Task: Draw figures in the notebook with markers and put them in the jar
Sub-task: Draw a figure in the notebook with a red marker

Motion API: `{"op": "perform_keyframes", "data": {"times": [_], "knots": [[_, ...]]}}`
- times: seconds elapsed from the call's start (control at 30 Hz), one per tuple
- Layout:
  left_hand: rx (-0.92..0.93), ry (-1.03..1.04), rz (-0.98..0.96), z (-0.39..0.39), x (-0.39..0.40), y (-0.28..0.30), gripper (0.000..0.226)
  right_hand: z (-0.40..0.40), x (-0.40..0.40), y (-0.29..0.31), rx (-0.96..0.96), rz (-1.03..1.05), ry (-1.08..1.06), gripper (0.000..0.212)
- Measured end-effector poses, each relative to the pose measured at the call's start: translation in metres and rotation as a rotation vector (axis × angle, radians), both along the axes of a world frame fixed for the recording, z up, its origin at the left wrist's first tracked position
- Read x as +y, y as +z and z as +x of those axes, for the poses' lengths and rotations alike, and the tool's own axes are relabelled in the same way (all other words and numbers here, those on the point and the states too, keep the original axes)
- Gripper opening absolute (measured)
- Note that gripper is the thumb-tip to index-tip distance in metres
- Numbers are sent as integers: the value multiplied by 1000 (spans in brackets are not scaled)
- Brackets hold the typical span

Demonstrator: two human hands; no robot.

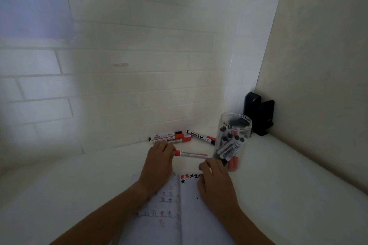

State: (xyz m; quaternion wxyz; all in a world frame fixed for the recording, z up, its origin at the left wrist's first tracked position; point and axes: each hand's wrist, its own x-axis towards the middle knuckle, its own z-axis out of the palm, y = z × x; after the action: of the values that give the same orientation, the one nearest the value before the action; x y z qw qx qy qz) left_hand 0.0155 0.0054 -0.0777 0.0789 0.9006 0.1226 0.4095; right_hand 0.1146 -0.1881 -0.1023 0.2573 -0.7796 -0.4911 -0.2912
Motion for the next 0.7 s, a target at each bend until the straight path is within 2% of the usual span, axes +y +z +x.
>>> {"op": "perform_keyframes", "data": {"times": [0.17, 0.3, 0.47, 0.57, 0.7], "knots": [[114, -317, 133, -8, -16, 2, 24, 0, 3, 0, -110, 12, -10, 25], [168, -455, 128, -12, -27, -1, 35, 1, 3, -3, -93, -22, 99, 12], [224, -443, 139, -15, -28, -1, 34, -3, 0, -1, -120, -14, 100, 9], [215, -397, 134, -12, -24, -2, 22, -5, 2, 1, -137, -17, 115, 15], [203, -358, 131, -12, -24, -4, 19, -7, 1, 3, -183, -59, 19, 11]]}}
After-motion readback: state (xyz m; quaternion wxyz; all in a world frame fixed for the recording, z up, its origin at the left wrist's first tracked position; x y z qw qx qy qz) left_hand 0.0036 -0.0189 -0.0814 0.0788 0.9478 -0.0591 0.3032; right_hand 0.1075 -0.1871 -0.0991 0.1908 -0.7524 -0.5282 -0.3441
